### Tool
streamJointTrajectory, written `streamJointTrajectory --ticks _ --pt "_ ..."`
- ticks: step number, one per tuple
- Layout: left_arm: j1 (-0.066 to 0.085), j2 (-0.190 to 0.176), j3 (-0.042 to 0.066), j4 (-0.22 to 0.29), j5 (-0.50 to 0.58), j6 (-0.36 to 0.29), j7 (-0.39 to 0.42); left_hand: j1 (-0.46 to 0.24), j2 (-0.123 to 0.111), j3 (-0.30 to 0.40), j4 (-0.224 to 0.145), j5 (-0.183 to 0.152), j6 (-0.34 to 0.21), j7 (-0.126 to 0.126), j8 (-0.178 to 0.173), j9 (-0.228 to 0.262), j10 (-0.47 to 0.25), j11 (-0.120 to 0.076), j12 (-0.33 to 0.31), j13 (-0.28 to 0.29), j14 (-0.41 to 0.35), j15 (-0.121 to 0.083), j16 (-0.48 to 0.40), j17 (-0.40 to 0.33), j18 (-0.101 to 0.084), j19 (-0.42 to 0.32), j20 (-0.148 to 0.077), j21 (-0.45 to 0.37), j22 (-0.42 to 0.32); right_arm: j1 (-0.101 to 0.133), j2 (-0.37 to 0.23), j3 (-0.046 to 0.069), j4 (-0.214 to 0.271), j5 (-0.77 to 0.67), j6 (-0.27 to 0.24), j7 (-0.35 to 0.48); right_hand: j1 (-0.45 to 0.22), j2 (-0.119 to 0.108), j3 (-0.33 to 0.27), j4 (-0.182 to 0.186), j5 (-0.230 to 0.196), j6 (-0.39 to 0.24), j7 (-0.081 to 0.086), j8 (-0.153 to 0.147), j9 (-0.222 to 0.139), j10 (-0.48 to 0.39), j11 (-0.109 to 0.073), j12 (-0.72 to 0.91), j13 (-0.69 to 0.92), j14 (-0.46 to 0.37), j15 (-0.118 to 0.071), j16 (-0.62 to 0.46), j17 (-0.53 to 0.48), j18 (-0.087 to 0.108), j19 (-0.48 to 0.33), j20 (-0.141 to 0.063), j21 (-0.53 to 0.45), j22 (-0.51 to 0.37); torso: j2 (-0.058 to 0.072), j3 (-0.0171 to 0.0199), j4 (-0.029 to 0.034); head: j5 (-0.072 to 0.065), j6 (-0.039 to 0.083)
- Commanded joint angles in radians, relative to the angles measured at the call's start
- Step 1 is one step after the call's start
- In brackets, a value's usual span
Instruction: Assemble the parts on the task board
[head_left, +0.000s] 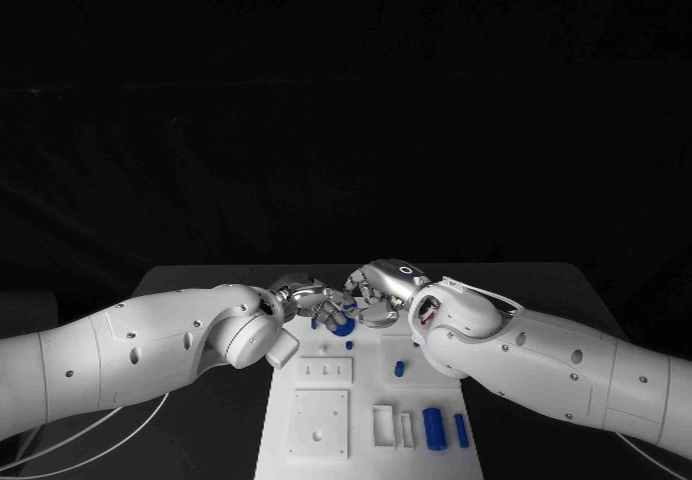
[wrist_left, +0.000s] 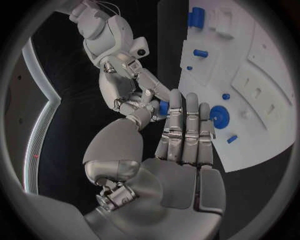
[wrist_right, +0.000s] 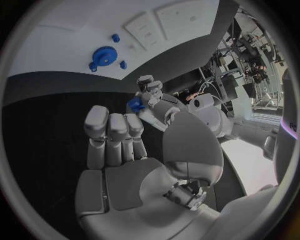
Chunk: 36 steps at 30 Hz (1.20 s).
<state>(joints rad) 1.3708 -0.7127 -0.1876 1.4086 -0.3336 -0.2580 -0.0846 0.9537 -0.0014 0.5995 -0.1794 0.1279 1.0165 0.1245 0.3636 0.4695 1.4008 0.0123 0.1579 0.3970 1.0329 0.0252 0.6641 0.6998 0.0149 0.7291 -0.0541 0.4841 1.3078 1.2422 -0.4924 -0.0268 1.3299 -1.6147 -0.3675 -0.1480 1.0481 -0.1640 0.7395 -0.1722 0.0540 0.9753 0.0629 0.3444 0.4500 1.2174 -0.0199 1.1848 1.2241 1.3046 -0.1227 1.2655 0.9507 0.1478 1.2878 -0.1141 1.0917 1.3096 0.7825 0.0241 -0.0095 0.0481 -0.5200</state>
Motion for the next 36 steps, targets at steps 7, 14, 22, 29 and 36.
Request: streamJointTrajectory --ticks 7,14,22,29,36 --pt "0.004 -0.002 0.004 0.001 -0.034 -0.01 0.026 -0.017 0.004 0.008 -0.015 0.046 0.064 -0.048 0.009 0.012 0.01 -0.007 0.022 0.023 0.012 -0.008 0.028 -0.003 -0.015 -0.002 -0.007 0.007 0.021 -0.004 -0.013 -0.003 -0.006 0.027 -0.005 0.003 -0.008 -0.05 -0.003 0.035 -0.001 -0.021 0.048 -0.028 -0.013 -0.028 0.017 -0.025 -0.015 0.002 0.01 -0.013 -0.001 0.114 0.003 -0.013 -0.011 0.0 0.0 0.0004 -0.0002 0.001 -0.001" --pt "0.004 -0.002 0.004 -0.003 -0.042 -0.013 0.026 -0.019 0.004 0.009 -0.018 0.058 0.068 -0.05 0.009 0.015 0.011 -0.009 0.027 0.029 0.014 -0.01 0.034 -0.005 -0.015 -0.001 -0.008 0.01 0.021 -0.004 -0.02 -0.003 -0.005 0.035 -0.007 0.008 -0.011 -0.061 -0.013 0.045 -0.001 -0.032 0.053 -0.035 -0.016 -0.038 0.022 -0.032 -0.02 0.002 0.014 -0.016 -0.001 0.114 0.003 -0.015 -0.014 -0.001 0.001 0.0002 -0.001 0.002 -0.003" --pt "0.004 -0.004 0.003 -0.003 -0.067 -0.007 0.019 -0.02 0.004 0.01 -0.02 0.06 0.07 -0.051 0.01 0.017 0.013 -0.01 0.03 0.032 0.016 -0.012 0.038 -0.006 -0.015 0.0 -0.009 0.012 0.021 -0.004 -0.028 -0.003 -0.006 0.045 -0.012 0.01 -0.014 -0.065 -0.022 0.052 0.0 -0.036 0.054 -0.037 -0.016 -0.041 0.023 -0.033 -0.02 0.003 0.016 -0.018 -0.001 0.114 0.003 -0.016 -0.016 -0.001 0.0 0.0005 -0.0005 0.005 -0.005" --pt "0.003 -0.013 0.0 -0.009 -0.178 -0.038 -0.002 -0.022 0.0 0.01 -0.025 0.069 0.08 -0.054 0.011 0.024 0.019 -0.016 0.041 0.044 0.025 -0.018 0.054 -0.01 -0.015 0.014 -0.017 0.027 0.023 -0.005 -0.059 -0.003 -0.015 0.051 -0.009 0.008 -0.019 -0.068 -0.032 0.06 0.001 -0.042 0.056 -0.04 -0.018 -0.045 0.025 -0.035 -0.022 0.003 0.018 -0.019 -0.001 0.114 0.003 -0.017 -0.018 -0.001 -0.001 0.0003 0.001 0.007 -0.006" --pt "0.003 -0.027 -0.01 -0.008 -0.312 -0.075 -0.05 -0.024 -0.011 0.002 -0.022 0.076 0.114 -0.069 0.023 0.045 0.062 -0.044 0.099 0.093 0.07 -0.048 0.115 -0.004 -0.012 0.072 -0.055 0.101 0.027 -0.004 -0.114 0.004 -0.018 0.107 -0.022 0.017 -0.019 -0.067 -0.033 0.064 0.005 -0.042 0.057 -0.04 -0.018 -0.049 0.026 -0.038 -0.025 0.002 0.018 -0.021 -0.001 0.114 0.002 -0.017 -0.019 -0.001 -0.001 0.0008 0.0006 0.014 -0.011"
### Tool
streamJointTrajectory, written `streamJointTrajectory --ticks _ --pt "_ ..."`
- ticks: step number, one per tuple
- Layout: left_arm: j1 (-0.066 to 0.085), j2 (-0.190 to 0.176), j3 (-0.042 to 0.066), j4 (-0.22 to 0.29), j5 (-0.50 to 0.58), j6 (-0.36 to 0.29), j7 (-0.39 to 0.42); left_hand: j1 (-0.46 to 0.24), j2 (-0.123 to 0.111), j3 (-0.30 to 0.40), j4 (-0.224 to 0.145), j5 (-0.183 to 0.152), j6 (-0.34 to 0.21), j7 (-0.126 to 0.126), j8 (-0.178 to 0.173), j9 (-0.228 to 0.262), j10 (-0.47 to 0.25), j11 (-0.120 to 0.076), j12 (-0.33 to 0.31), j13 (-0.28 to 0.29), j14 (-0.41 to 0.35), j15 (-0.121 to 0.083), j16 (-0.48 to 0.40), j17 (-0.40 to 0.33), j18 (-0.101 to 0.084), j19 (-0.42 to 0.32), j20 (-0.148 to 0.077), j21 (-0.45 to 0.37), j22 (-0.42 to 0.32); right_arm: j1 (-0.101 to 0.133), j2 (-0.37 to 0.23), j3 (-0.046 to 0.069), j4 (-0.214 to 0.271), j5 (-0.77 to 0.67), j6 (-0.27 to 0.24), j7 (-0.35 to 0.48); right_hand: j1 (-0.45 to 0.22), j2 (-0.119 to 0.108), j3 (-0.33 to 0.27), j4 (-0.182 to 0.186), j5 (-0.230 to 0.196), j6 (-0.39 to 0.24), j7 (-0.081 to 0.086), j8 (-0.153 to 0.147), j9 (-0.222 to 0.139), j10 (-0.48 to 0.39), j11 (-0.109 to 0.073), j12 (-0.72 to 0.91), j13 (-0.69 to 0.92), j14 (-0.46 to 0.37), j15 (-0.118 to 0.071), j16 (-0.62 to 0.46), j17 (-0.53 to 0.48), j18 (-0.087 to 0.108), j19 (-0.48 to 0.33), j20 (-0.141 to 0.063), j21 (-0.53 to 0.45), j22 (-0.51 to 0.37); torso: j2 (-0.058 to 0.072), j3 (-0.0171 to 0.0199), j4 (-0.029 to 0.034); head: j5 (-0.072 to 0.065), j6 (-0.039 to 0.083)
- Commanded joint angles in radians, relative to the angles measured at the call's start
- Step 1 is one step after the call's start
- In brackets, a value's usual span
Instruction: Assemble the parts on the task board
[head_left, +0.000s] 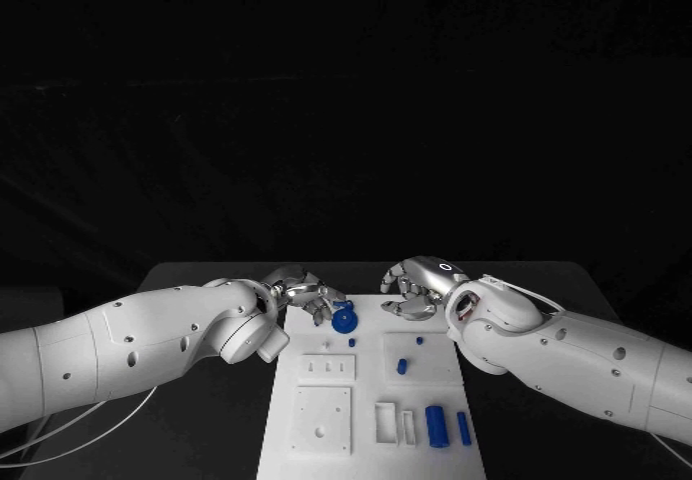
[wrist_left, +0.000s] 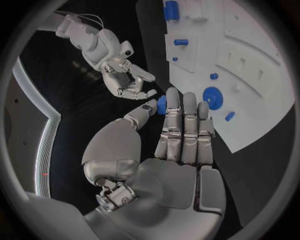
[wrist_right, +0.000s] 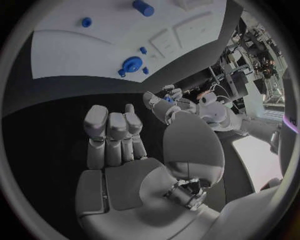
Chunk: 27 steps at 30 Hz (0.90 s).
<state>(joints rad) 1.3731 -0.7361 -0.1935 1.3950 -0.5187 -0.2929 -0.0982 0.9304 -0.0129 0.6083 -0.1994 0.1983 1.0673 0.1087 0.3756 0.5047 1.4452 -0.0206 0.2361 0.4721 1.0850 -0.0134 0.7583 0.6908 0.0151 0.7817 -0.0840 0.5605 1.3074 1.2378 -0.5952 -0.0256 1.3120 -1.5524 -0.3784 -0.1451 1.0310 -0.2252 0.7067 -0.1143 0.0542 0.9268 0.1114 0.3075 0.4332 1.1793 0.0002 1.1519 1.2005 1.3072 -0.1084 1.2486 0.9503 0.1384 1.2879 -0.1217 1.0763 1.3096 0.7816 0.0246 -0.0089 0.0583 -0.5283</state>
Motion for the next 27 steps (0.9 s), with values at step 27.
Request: streamJointTrajectory --ticks 27 --pt "-0.043 0.036 -0.048 -0.011 -0.504 0.041 -0.292 0.0 0.006 -0.011 -0.026 0.07 0.104 -0.098 -0.037 0.093 -0.02 -0.081 0.624 0.587 0.216 -0.193 0.552 0.192 0.096 0.347 -0.199 0.584 0.023 0.014 -0.066 0.014 -0.031 0.15 0.003 0.027 0.007 -0.009 -0.009 0.014 0.055 0.008 0.008 -0.002 0.0 -0.018 0.005 -0.01 -0.007 0.0 0.004 -0.01 0.0 0.123 -0.001 -0.006 -0.008 0.001 -0.004 0.0028 0.0007 0.017 -0.05"
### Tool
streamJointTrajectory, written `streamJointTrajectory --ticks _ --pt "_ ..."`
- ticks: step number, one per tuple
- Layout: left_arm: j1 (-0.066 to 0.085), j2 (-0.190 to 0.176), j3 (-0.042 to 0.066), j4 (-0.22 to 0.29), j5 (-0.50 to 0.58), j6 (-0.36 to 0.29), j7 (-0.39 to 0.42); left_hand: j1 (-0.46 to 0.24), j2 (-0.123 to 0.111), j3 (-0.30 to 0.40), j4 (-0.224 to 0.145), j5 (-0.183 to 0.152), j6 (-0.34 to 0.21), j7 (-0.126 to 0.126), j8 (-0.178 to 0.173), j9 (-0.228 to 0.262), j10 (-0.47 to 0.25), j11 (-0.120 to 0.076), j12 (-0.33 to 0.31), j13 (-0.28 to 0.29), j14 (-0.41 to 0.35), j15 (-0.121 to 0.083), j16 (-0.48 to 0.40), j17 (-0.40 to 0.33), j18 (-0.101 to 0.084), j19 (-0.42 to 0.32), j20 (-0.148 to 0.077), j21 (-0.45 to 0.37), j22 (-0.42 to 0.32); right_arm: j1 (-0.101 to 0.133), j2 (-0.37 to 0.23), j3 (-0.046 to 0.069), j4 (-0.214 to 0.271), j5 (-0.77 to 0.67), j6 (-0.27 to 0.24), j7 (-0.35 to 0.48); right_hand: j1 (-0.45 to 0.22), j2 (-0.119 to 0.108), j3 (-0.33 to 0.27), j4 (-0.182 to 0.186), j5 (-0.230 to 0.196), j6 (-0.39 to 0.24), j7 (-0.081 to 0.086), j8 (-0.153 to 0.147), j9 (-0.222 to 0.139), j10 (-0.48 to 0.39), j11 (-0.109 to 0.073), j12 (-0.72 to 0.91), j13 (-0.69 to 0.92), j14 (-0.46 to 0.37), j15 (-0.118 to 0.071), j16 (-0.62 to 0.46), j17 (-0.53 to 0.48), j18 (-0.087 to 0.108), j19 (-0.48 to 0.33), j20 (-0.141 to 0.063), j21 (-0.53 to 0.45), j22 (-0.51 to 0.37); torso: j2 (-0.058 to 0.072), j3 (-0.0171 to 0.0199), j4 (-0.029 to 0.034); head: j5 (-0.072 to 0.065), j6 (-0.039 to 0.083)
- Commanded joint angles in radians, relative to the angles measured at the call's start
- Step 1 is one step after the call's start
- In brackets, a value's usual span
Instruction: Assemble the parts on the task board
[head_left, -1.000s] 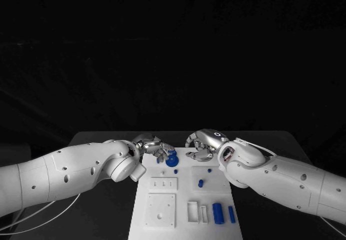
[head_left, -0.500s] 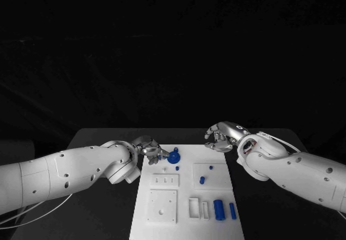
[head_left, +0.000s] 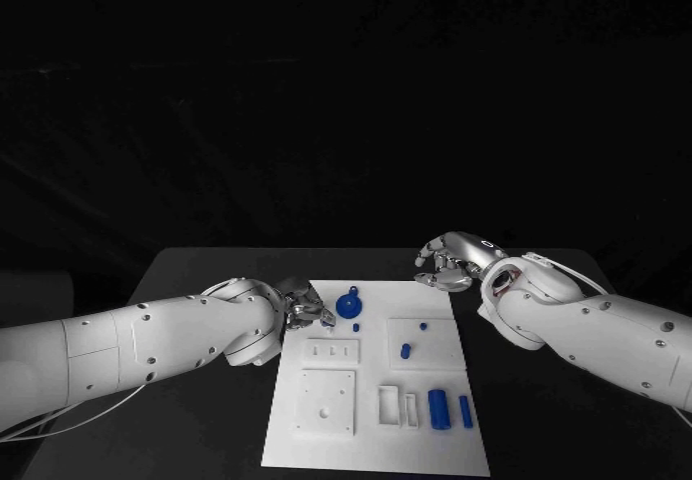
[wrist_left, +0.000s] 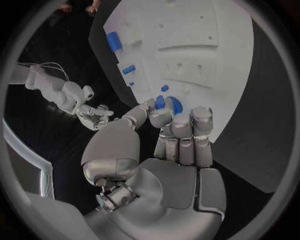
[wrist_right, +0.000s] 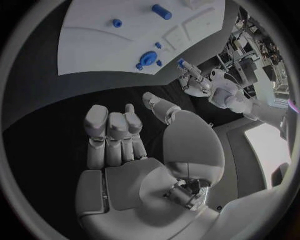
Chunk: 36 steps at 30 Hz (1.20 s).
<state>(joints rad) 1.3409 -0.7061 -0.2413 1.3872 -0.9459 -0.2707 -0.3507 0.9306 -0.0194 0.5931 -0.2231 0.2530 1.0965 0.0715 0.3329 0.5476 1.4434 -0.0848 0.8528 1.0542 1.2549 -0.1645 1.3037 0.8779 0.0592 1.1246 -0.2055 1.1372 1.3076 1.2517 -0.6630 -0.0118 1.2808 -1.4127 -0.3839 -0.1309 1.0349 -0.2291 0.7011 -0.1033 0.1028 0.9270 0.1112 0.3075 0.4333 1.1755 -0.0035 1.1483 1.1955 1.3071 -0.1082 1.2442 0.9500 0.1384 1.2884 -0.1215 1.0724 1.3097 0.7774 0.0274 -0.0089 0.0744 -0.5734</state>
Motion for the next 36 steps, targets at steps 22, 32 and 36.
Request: streamJointTrajectory --ticks 22,32,36 --pt "-0.079 0.029 0.0 -0.016 -0.149 -0.055 -0.031 -0.06 0.032 0.013 -0.018 0.116 0.122 -0.081 0.049 0.086 -0.007 -0.037 0.039 -0.011 0.052 -0.058 0.052 0.029 0.077 -0.002 -0.074 0.055 0.02 0.0 -0.002 0.001 0.001 0.011 0.011 0.012 0.003 -0.004 -0.012 0.006 0.042 0.008 0.008 -0.002 -0.001 -0.016 0.009 -0.008 -0.004 0.001 0.004 -0.008 0.001 0.123 -0.002 -0.005 -0.006 0.003 0.003 -0.0018 -0.0008 0.004 -0.024" --pt "-0.09 0.038 0.0 -0.03 -0.165 -0.055 -0.027 -0.083 0.039 0.016 -0.021 0.13 0.132 -0.087 0.069 0.098 -0.008 -0.042 0.051 -0.02 0.051 -0.06 0.061 0.031 0.08 -0.007 -0.072 0.063 0.018 0.0 -0.001 0.001 0.001 0.012 0.014 0.012 0.002 -0.004 -0.015 0.007 0.049 0.008 0.008 -0.002 -0.001 -0.016 0.009 -0.008 -0.004 0.001 0.004 -0.009 0.002 0.123 -0.002 -0.005 -0.006 0.003 0.003 -0.002 -0.0001 0.003 -0.025" --pt "-0.094 0.043 0.0 -0.034 -0.174 -0.052 -0.026 -0.086 0.041 0.018 -0.023 0.133 0.132 -0.088 0.073 0.099 -0.008 -0.043 0.053 -0.022 0.051 -0.061 0.063 0.031 0.081 -0.008 -0.072 0.064 0.018 0.0 0.0 0.001 0.0 0.014 0.015 0.012 0.002 -0.003 -0.015 0.007 0.052 0.008 0.008 -0.002 -0.001 -0.016 0.009 -0.008 -0.004 0.001 0.004 -0.009 0.002 0.123 -0.002 -0.005 -0.006 0.003 0.002 -0.0022 -0.0008 0.003 -0.025"
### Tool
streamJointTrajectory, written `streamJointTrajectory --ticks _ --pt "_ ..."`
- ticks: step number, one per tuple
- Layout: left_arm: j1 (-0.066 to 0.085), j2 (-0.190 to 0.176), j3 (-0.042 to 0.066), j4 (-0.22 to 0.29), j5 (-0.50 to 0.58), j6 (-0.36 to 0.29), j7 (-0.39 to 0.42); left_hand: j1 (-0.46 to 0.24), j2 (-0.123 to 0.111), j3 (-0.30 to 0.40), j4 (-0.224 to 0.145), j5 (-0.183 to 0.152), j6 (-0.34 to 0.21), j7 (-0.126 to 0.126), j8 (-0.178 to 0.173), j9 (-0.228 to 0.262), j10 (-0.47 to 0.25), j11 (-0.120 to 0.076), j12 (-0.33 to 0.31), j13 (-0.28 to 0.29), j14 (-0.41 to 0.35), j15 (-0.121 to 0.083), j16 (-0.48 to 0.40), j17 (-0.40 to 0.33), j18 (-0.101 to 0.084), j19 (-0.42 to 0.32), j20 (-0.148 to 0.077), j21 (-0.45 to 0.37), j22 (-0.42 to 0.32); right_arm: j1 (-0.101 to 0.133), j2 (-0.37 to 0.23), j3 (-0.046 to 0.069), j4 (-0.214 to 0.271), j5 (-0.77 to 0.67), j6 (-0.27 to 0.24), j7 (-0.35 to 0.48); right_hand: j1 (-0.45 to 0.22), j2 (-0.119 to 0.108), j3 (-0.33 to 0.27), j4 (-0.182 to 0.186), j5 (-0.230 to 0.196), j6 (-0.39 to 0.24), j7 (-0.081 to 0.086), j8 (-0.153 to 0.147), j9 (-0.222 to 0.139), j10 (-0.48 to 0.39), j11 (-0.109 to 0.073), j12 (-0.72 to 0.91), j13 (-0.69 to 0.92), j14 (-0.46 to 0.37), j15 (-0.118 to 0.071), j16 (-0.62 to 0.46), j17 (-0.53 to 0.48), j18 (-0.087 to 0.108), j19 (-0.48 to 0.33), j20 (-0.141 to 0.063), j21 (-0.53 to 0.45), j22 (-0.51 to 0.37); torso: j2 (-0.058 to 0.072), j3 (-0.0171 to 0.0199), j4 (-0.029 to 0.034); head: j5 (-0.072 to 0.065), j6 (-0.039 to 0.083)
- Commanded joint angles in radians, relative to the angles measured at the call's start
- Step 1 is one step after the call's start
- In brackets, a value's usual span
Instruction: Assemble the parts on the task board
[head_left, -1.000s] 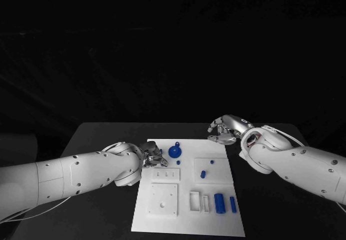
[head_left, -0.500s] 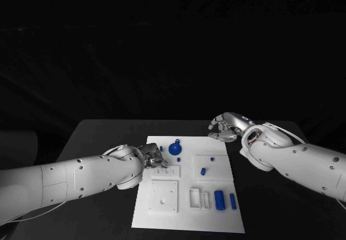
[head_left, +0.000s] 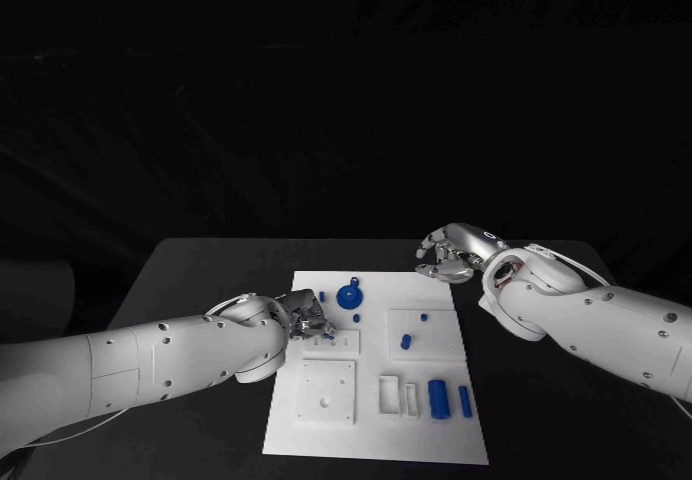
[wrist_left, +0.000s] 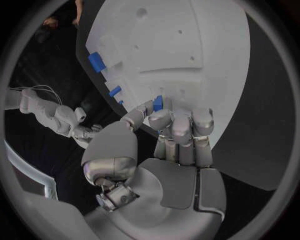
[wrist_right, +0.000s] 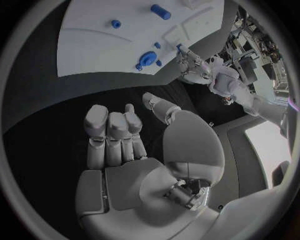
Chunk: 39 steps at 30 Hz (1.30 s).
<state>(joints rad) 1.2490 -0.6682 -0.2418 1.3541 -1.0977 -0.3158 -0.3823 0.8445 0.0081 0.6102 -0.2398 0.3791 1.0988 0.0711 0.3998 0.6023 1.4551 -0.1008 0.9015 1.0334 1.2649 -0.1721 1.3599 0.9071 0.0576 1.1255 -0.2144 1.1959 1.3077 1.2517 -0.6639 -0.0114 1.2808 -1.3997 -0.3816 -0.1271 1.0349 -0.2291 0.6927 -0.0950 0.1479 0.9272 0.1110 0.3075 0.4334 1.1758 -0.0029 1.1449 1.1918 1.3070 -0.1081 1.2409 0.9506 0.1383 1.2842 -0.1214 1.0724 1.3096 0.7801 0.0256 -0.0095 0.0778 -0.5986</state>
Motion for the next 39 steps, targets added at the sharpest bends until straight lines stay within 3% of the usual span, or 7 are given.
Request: streamJointTrajectory --ticks 1,26,33,39 --pt "-0.003 0.006 0.001 -0.001 -0.023 -0.007 0.006 0.0 0.013 0.001 -0.007 0.007 0.13 -0.088 0.007 0.045 -0.02 -0.027 0.005 -0.001 0.041 -0.053 0.007 0.002 0.083 -0.009 -0.063 0.006 0.018 0.0 0.001 0.0 0.0 0.001 0.012 0.009 0.002 -0.003 -0.007 -0.001 0.007 0.008 0.008 -0.002 -0.001 -0.016 0.008 -0.003 0.0 0.001 0.004 -0.005 0.001 0.124 0.002 -0.005 -0.006 0.003 0.0 -0.0004 -0.0006 -0.001 0.0" --pt "-0.017 0.015 0.001 -0.006 -0.048 0.005 0.004 -0.006 0.013 0.005 -0.012 0.01 0.128 -0.089 0.014 0.049 -0.021 -0.028 0.011 -0.006 0.04 -0.054 0.01 0.001 0.084 -0.011 -0.063 0.009 0.017 0.0 0.001 0.001 0.0 0.004 0.015 0.009 -0.001 -0.003 -0.011 0.001 0.017 0.008 0.008 -0.002 -0.001 -0.017 0.008 -0.004 -0.001 0.002 0.004 -0.006 0.002 0.124 0.002 -0.004 -0.007 0.004 0.0 0.0004 -0.0001 -0.002 -0.004" --pt "-0.018 0.017 0.001 -0.014 -0.051 0.007 0.007 -0.027 -0.017 0.005 0.015 -0.03 0.126 -0.09 0.024 0.051 -0.024 -0.029 0.018 -0.018 0.038 -0.055 0.009 -0.003 0.086 -0.014 -0.062 0.011 0.014 0.0 0.0 0.001 0.001 0.004 0.015 0.009 -0.003 -0.003 -0.013 0.002 0.019 0.008 0.008 -0.002 -0.001 -0.017 0.008 -0.004 -0.001 0.002 0.004 -0.006 0.002 0.124 0.002 -0.004 -0.007 0.004 0.0 -0.0003 0.0003 -0.003 -0.005" --pt "-0.021 0.02 0.001 -0.02 -0.048 0.004 0.008 -0.027 -0.021 0.007 0.019 -0.035 0.126 -0.09 0.027 0.051 -0.024 -0.029 0.02 -0.02 0.038 -0.056 0.01 -0.004 0.087 -0.015 -0.062 0.011 0.013 0.0 -0.002 0.001 0.001 0.004 0.015 0.009 -0.004 -0.003 -0.014 0.003 0.021 0.008 0.008 -0.002 -0.001 -0.017 0.008 -0.004 -0.001 0.002 0.004 -0.006 0.002 0.124 0.002 -0.004 -0.007 0.004 -0.001 -0.0002 0.0 -0.003 -0.007"
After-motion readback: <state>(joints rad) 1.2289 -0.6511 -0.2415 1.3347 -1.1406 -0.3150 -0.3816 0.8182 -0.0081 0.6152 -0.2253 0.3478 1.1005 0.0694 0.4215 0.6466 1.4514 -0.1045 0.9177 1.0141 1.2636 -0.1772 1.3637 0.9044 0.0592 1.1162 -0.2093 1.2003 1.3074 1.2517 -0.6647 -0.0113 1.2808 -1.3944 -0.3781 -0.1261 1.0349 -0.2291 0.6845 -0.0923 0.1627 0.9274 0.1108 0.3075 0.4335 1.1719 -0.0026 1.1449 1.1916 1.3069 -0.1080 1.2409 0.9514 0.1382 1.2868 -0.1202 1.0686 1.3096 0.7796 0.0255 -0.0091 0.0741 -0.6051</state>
